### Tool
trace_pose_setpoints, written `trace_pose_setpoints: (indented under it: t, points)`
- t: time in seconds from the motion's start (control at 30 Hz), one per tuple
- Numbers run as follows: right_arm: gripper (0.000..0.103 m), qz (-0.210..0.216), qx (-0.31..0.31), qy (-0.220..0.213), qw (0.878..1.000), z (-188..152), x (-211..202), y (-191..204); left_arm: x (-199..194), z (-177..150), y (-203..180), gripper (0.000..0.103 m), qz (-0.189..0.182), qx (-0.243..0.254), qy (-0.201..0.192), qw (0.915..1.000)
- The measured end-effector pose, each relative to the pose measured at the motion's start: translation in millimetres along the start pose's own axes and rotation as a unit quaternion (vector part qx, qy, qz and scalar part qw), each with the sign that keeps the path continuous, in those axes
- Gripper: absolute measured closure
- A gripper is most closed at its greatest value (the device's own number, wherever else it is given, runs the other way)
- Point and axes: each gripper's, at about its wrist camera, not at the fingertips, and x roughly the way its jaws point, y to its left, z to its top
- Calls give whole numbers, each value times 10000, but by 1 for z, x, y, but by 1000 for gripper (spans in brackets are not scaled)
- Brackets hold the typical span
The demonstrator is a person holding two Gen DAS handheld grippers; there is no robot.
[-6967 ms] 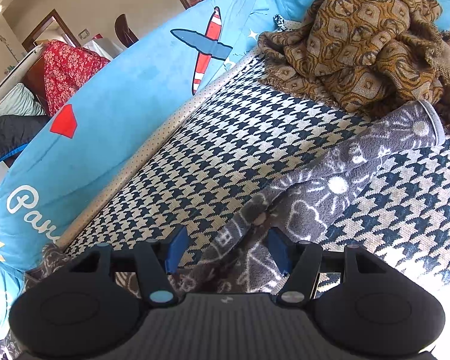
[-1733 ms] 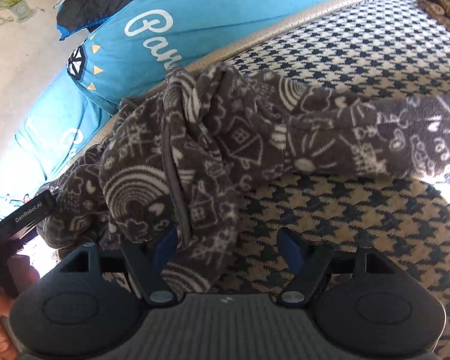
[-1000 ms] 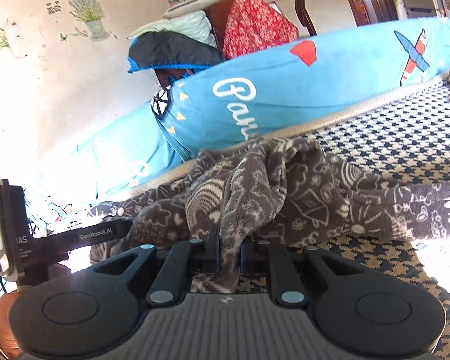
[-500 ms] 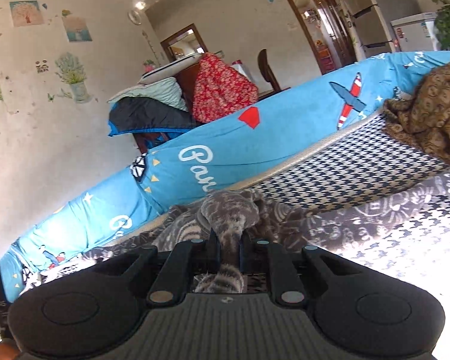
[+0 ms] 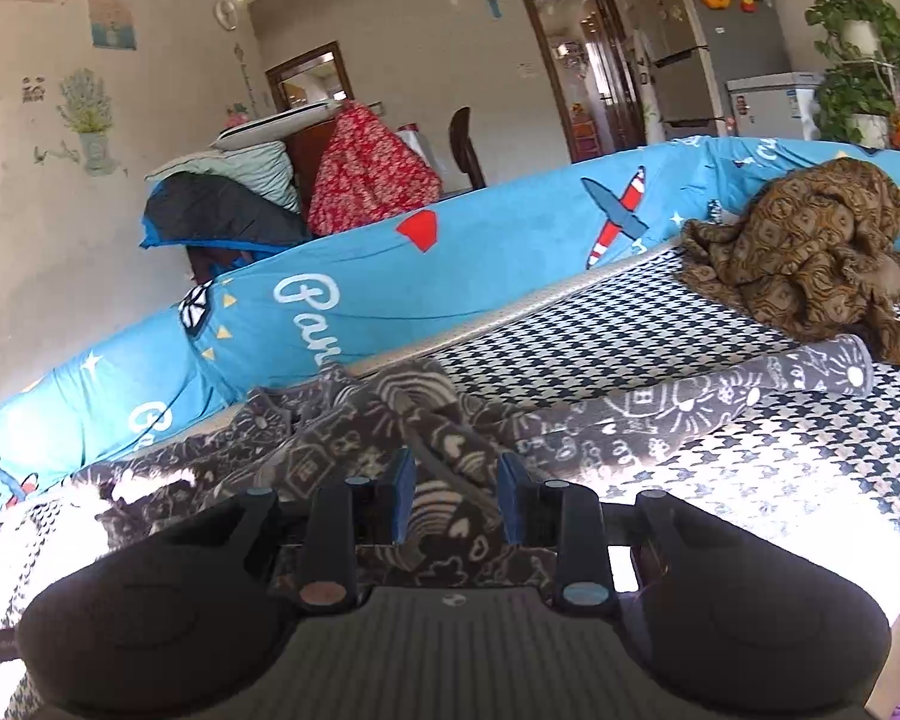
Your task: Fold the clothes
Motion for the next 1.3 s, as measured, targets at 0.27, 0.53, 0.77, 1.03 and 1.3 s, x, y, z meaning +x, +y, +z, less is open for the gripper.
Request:
trace_pose_setpoints:
  t: [0.27,0.53,0.77,1.03,1.3]
  points:
    - [72,978,-982,651,9882,-37,8,60,3,2,8,0,88,-152,57,9998]
    - [51,1510,-1761,819,9693,-73,9,111,1,3,17,0,251,-158,58,9995]
    - [30,1703,-2471,708,9513,-101,9,152,1,4,29,0,327,-244,90,9991]
    - [20,1528,-3125,627,9355,-128,23,184,1,3,42,0,359,-339,108,9987]
    - [20,994,-3645,486,9246,-154,47,202,2,3,49,0,350,-406,147,9985]
